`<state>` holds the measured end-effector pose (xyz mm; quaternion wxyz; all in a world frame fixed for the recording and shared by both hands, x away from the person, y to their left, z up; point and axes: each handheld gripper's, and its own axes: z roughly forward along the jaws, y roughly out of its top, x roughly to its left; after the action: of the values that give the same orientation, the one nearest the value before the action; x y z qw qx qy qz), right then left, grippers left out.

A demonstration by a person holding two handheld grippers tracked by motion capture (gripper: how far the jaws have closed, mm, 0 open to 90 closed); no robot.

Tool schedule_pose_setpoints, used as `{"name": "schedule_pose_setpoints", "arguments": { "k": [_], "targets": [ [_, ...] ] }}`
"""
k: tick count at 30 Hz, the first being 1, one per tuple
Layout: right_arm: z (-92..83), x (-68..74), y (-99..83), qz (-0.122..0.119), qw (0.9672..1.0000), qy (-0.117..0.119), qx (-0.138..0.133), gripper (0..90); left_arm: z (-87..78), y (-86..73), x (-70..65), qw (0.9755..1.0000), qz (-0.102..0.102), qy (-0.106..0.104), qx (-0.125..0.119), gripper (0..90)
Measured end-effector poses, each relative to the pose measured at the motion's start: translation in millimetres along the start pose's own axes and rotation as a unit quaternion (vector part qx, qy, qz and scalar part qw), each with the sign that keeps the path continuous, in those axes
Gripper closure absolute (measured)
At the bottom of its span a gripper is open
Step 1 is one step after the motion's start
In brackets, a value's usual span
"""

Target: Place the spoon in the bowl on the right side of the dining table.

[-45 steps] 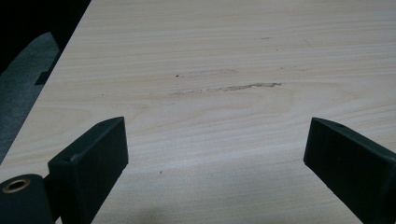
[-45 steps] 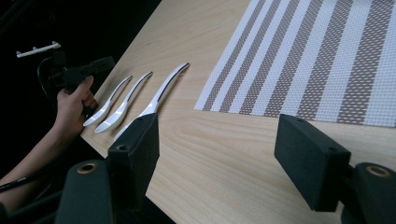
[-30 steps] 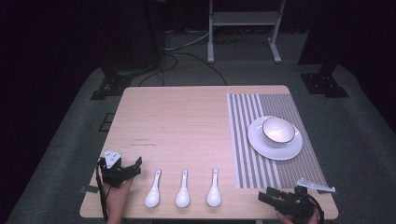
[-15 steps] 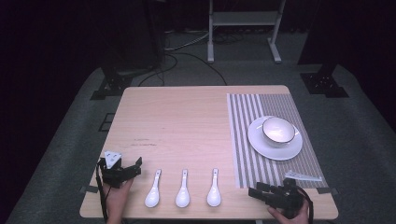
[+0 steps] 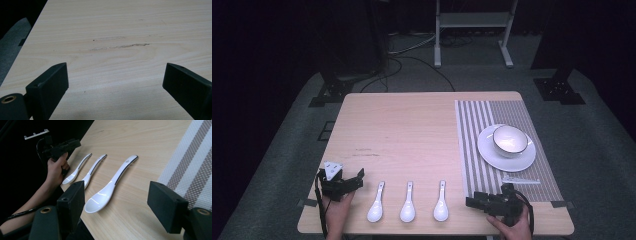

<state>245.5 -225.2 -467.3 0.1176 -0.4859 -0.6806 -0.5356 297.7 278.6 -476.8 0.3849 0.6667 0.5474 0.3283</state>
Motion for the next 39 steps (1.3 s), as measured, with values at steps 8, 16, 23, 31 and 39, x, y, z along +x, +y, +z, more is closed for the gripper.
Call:
{"name": "schedule_pose_setpoints", "arguments": {
  "k": [8, 16, 23, 31, 39],
  "targets": [
    [17.3, 6.5, 7.2, -0.004, 0.9997, -0.007, 0.021, 29.5, 0.1, 0.1, 0.5, 1.0000, -0.003, -0.002, 0.001, 5.2],
    [36.5, 10.1, 17.0, -0.006, 0.9987, -0.011, 0.049, 29.9, 0.1, 0.0, 0.2, 1.0000, -0.003, -0.002, 0.000, 5.2],
    [51.9, 9.6, 24.1, 0.000, 0.9970, -0.015, 0.076, 31.6, 0.1, 0.1, 0.5, 1.0000, -0.003, -0.002, 0.001, 5.2],
    [65.0, 7.9, 32.3, 0.011, 0.9960, -0.018, 0.086, 35.5, 0.2, 0.0, 0.7, 1.0000, -0.005, -0.002, 0.000, 5.2],
    [74.1, 9.8, 40.0, 0.013, 0.9953, -0.023, 0.093, 41.8, 0.1, 0.0, 0.7, 1.0000, -0.006, -0.002, -0.001, 5.2]
  ]
}}
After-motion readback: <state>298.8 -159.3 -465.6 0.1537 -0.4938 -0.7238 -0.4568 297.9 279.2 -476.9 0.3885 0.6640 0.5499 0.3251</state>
